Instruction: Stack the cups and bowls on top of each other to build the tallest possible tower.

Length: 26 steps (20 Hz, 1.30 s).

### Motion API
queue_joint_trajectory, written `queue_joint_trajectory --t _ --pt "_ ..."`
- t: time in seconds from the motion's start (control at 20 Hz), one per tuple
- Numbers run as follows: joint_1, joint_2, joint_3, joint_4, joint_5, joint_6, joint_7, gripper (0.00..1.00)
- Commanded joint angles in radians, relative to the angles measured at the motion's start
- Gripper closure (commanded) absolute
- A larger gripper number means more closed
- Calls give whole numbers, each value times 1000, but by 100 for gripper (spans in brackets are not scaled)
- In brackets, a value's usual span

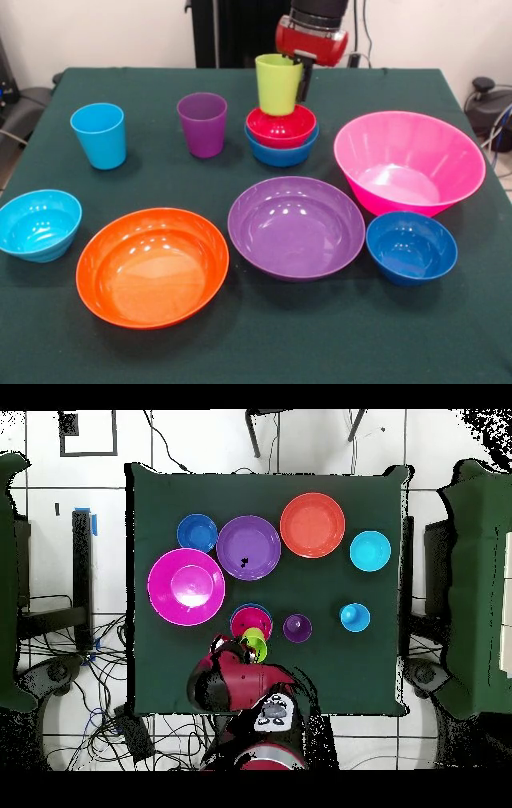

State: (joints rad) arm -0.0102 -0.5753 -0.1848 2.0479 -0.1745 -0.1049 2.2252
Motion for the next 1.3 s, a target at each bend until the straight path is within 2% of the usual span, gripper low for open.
queue_joint_trajectory --t 0.05,0.35,0.7,1.3 --pt "-11 86 40 -38 -8 -73 112 100" --pt "-45 57 58 -55 -28 -25 68 100" --pt "-25 34 48 -50 -10 1 70 100" --pt "-69 -33 67 -64 -40 89 12 100"
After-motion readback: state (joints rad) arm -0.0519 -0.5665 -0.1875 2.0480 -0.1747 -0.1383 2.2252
